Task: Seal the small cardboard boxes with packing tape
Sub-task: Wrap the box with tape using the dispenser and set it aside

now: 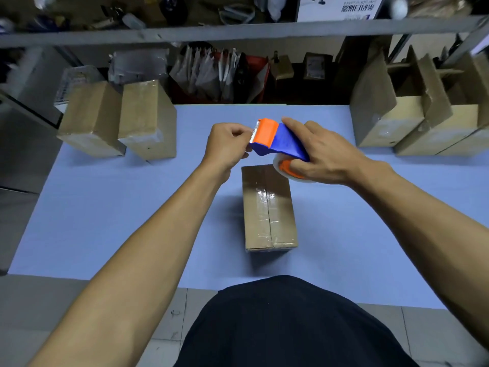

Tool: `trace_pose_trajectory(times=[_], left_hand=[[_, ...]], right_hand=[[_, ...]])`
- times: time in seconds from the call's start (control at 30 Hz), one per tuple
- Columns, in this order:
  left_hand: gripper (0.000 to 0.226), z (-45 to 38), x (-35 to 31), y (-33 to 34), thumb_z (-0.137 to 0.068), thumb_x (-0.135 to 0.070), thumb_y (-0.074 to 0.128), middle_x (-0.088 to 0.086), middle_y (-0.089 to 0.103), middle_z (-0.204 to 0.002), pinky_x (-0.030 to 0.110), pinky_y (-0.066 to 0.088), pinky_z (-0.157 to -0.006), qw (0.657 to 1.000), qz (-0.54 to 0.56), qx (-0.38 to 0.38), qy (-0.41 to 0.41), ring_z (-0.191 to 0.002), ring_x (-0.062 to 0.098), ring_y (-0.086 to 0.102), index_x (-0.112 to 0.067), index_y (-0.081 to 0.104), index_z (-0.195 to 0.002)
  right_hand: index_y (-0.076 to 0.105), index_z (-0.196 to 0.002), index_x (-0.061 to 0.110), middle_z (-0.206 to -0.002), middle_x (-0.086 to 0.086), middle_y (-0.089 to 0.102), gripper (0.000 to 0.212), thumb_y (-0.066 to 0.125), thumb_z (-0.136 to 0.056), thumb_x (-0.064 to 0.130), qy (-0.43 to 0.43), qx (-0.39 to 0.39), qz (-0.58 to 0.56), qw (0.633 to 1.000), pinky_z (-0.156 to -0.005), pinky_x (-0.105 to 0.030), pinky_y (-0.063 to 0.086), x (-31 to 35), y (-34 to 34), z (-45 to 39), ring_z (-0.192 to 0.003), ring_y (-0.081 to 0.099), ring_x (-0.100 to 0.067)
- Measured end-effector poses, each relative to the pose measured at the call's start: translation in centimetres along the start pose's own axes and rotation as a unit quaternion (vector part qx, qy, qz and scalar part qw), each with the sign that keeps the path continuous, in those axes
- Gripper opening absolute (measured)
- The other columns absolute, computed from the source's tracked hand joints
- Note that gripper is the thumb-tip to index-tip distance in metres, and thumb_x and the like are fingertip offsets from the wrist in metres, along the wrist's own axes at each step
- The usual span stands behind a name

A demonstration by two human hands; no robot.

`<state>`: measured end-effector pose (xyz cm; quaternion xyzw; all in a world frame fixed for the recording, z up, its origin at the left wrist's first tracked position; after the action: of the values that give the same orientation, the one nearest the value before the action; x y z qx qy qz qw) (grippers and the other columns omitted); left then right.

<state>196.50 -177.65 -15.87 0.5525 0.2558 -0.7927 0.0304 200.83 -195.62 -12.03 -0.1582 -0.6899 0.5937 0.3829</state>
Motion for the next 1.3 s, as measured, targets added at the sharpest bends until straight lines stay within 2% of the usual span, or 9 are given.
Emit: trace_pose_trajectory(times=[0.1, 0.27, 0.37, 0.43, 0.53, 0.63, 0.8, 1.1, 1.3], left_hand=[[0.014, 0.2, 0.9, -0.1, -0.097, -0.015, 0.061, 0.0, 0.071, -0.08, 0.018, 0.053, -0.056, 0.999, 0.037, -0.014, -0.03, -0.068, 0.011, 0.065, -0.012, 0.074, -0.091], [0.016, 0.6, 1.9, -0.5, -0.095, -0.011, 0.064, 0.004, 0.062, -0.07, 0.022, 0.056, -0.06, 0.993, 0.096, -0.049, -0.044, -0.059, 0.012, 0.056, -0.009, 0.071, -0.081], [0.014, 1.2, 3.7, -0.8, -0.094, -0.005, 0.061, 0.003, 0.059, -0.07, 0.026, 0.059, -0.063, 0.984, 0.134, -0.087, -0.077, -0.057, 0.01, 0.054, -0.009, 0.07, -0.083], [0.016, 1.3, 5.9, -2.7, -0.093, -0.001, 0.056, 0.003, 0.056, -0.071, 0.029, 0.059, -0.065, 0.974, 0.155, -0.124, -0.109, -0.057, 0.01, 0.051, -0.009, 0.068, -0.086], [0.013, 1.0, 7.7, -4.0, -0.093, -0.009, 0.061, 0.002, 0.058, -0.071, 0.032, 0.06, -0.067, 0.981, 0.121, -0.097, -0.116, -0.06, 0.01, 0.053, -0.012, 0.07, -0.084], [0.008, 0.9, 8.5, -3.4, -0.094, -0.013, 0.063, -0.001, 0.058, -0.072, 0.031, 0.059, -0.062, 0.98, 0.131, -0.091, -0.123, -0.058, 0.011, 0.053, -0.012, 0.07, -0.09], [0.01, 1.8, 10.1, -2.4, -0.094, -0.017, 0.064, 0.0, 0.06, -0.079, 0.03, 0.058, -0.06, 0.977, 0.141, -0.082, -0.14, -0.056, 0.012, 0.051, -0.01, 0.07, -0.099], [0.013, 1.9, 10.6, -0.9, -0.094, -0.016, 0.065, -0.001, 0.06, -0.081, 0.033, 0.062, -0.066, 0.975, 0.151, -0.087, -0.138, -0.056, 0.01, 0.05, -0.009, 0.07, -0.104], [0.015, 1.9, 12.4, 0.1, -0.095, -0.015, 0.066, -0.001, 0.062, -0.085, 0.026, 0.058, -0.06, 0.976, 0.14, -0.084, -0.147, -0.055, 0.008, 0.049, -0.008, 0.069, -0.108]], right_hand=[[0.019, -0.156, 0.028, -0.111, -0.007, 0.052, 0.082, 0.05, -0.088, 0.06, -0.017, 0.003, -0.005, 1.0, -0.075, -0.035, 0.042, 0.2, 0.4, -0.3, -0.094, 0.054, -0.032], [0.026, -0.154, 0.031, -0.105, -0.005, 0.056, 0.079, 0.06, -0.089, 0.06, -0.042, 0.001, -0.015, 0.999, -0.073, -0.032, 0.039, -0.8, 0.5, -0.1, -0.09, 0.053, -0.027], [0.025, -0.153, 0.033, -0.102, -0.002, 0.051, 0.079, 0.061, -0.088, 0.06, -0.043, 0.018, -0.033, 0.998, -0.073, -0.031, 0.038, -2.0, 1.1, 0.5, -0.086, 0.048, -0.021], [0.027, -0.153, 0.033, -0.101, -0.002, 0.052, 0.079, 0.065, -0.087, 0.055, -0.022, 0.023, -0.028, 0.999, -0.074, -0.034, 0.042, -4.1, 1.6, 1.4, -0.089, 0.052, -0.023], [0.031, -0.152, 0.032, -0.096, -0.001, 0.049, 0.08, 0.068, -0.084, 0.05, 0.005, 0.045, 0.006, 0.999, -0.076, -0.037, 0.047, -7.2, 2.4, 2.6, -0.094, 0.056, -0.031], [0.031, -0.151, 0.032, -0.094, 0.001, 0.046, 0.079, 0.068, -0.084, 0.051, 0.011, 0.037, 0.013, 0.999, -0.073, -0.038, 0.047, -7.8, 2.9, 2.6, -0.093, 0.054, -0.03], [0.039, -0.142, 0.032, -0.097, -0.009, 0.056, 0.071, 0.073, -0.081, 0.041, 0.013, 0.021, 0.024, 0.999, -0.074, -0.041, 0.049, -8.3, 3.4, 2.7, -0.092, 0.056, -0.036], [0.039, -0.144, 0.029, -0.106, -0.009, 0.058, 0.071, 0.074, -0.084, 0.042, 0.05, 0.022, 0.017, 0.998, -0.073, -0.032, 0.035, -9.7, 4.6, 3.4, -0.096, 0.055, -0.033], [0.04, -0.144, 0.03, -0.1, -0.008, 0.055, 0.069, 0.072, -0.084, 0.038, 0.072, 0.035, 0.019, 0.997, -0.071, -0.033, 0.036, -10.0, 5.2, 3.4, -0.094, 0.054, -0.034]])
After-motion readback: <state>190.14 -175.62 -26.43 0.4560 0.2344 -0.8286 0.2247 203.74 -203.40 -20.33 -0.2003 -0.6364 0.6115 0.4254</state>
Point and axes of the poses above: each hand's wrist, its own z-axis away from the middle knuckle, its own y-axis out of the palm, x = y × z, the point moved 10 cm from there along -z, towards the middle knuckle
